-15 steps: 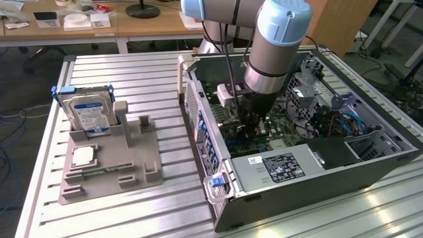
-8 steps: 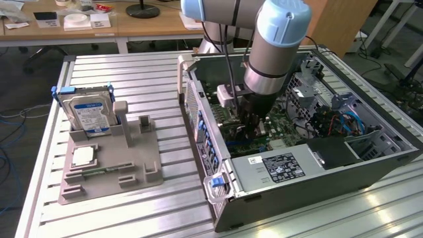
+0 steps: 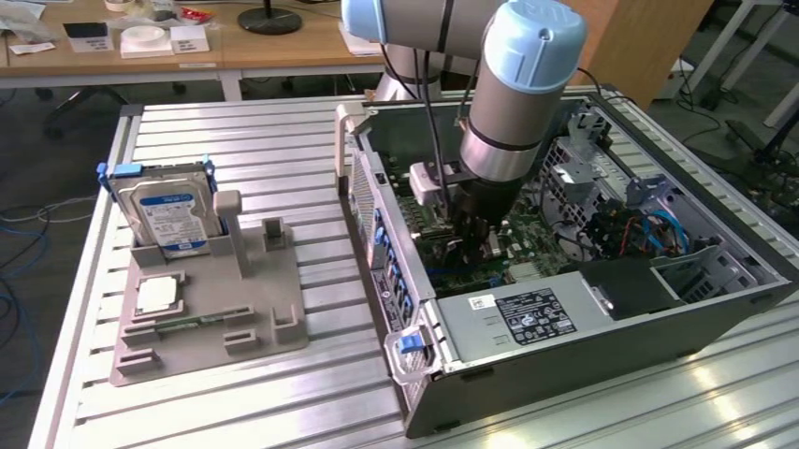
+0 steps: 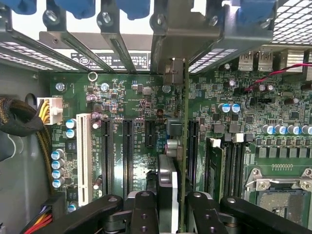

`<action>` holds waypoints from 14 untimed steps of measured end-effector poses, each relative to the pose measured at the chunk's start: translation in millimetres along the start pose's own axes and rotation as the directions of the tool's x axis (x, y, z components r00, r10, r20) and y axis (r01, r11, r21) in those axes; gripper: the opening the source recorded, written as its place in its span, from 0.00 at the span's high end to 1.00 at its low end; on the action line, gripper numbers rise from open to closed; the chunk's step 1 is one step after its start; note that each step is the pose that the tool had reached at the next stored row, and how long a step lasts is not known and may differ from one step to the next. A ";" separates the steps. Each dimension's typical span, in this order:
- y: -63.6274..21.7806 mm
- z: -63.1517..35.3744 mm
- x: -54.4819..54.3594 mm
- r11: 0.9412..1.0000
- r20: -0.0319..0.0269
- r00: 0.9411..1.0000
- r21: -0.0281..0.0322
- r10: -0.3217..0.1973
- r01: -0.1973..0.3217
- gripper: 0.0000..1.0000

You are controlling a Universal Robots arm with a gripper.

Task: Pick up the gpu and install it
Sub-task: 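Insert the gpu into the slot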

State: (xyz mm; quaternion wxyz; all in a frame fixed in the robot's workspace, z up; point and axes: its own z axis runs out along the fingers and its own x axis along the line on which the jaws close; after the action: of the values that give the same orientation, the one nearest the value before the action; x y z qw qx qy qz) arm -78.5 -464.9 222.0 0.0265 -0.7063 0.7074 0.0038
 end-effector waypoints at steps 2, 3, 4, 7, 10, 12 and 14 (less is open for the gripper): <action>0.0 0.1 0.0 1.000 0.000 1.000 0.000 0.000 0.000 0.72; 0.0 0.2 0.0 1.000 0.000 1.000 0.000 0.000 0.000 0.72; 0.0 0.2 0.0 1.000 0.000 1.000 0.000 0.000 0.000 0.72; 0.0 0.2 0.0 1.000 0.000 1.000 0.000 0.000 0.000 0.72; 1.4 0.7 0.0 1.000 0.001 1.000 0.002 0.000 0.000 0.72; 2.9 3.0 0.2 1.000 0.001 1.000 0.004 -0.001 0.001 0.72; 4.3 6.4 0.5 1.000 0.001 1.000 0.007 0.000 0.000 0.72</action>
State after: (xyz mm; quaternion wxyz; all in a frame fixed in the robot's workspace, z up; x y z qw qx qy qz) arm -82.7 -465.1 215.5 0.0290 -0.7063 0.7073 0.0017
